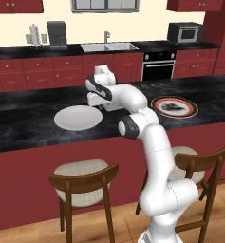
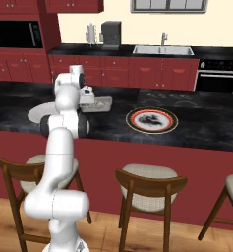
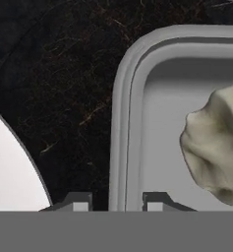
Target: Place two dumplings into each of the tupperware containers and then place the containers in the fridge.
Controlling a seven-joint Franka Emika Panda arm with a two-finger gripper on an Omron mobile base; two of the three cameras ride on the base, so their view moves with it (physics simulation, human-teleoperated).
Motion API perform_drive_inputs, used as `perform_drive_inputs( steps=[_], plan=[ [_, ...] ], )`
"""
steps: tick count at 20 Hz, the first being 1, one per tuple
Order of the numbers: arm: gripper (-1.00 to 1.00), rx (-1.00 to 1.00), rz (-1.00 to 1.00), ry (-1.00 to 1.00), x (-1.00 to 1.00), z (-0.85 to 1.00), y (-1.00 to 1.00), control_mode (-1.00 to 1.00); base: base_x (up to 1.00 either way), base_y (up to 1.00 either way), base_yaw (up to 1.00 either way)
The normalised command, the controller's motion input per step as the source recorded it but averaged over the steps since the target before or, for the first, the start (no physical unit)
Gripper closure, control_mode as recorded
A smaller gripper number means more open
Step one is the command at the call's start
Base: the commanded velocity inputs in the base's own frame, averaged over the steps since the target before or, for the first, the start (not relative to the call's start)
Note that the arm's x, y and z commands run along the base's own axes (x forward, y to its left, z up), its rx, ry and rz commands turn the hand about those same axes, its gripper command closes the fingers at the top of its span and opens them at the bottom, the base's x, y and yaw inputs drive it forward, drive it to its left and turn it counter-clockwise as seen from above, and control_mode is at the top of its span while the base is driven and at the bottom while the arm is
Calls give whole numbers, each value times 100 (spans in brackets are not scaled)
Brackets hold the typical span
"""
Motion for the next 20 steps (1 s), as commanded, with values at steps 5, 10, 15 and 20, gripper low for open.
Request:
perform_drive_inputs(
  steps=[5, 10, 15, 20],
  plan=[
    [100, 0, 1, 5, 0, -1, 5, -100, 0, 0, 0],
    [100, 0, 1, -2, -39, 14, -43, -100, 0, 0, 0],
    [100, -1, 13, -10, -91, 0, -59, -100, 0, 0, 0],
    [100, 0, 30, -17, -100, 0, -56, -100, 0, 0, 0]
  ],
)
